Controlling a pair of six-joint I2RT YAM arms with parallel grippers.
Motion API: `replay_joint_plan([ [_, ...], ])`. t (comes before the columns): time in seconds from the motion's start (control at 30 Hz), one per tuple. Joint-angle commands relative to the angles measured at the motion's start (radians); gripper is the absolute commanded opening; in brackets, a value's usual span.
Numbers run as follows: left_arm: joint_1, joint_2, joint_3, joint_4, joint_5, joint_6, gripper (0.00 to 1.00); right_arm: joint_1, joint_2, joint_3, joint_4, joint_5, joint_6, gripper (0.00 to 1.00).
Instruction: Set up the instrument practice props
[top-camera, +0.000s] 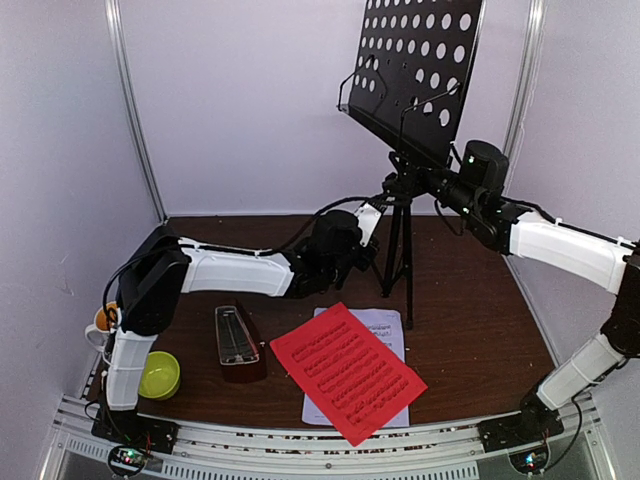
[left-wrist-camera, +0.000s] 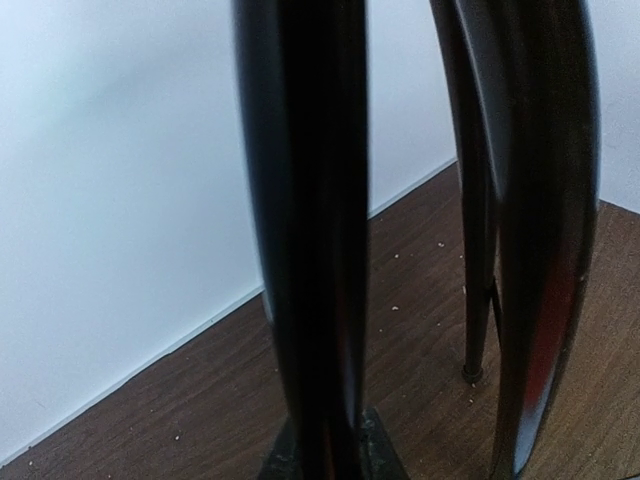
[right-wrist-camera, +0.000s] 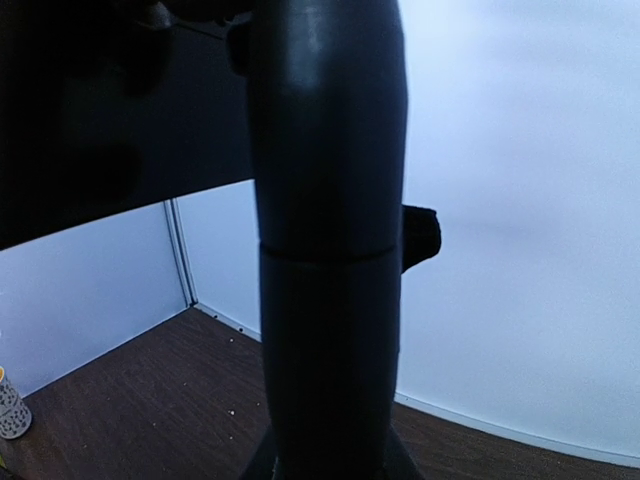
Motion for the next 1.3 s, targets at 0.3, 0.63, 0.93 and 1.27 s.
replay_joint_plan([
  [0.3, -0.008, 0.075, 0.018, -0.043, -0.057, 0.104, 0.00, -0.006, -0.060, 0.000, 0.232, -0.159, -0.078, 0.09],
  [0.63, -0.014, 0.075, 0.022, -0.051, -0.049, 0.079, 0.00, -0.005, -0.098, -0.085, 0.262, -0.132, -0.056, 0.53],
  [0.93, -0.014, 0.069, 0.029, -0.073, -0.041, 0.071, 0.00, -0.013, -0.178, -0.205, 0.250, -0.119, -0.035, 0.85],
  [1.27, -0.014, 0.049, 0.004, -0.069, -0.032, 0.062, 0.00, -0.021, -0.371, -0.448, 0.139, -0.086, 0.004, 0.99],
])
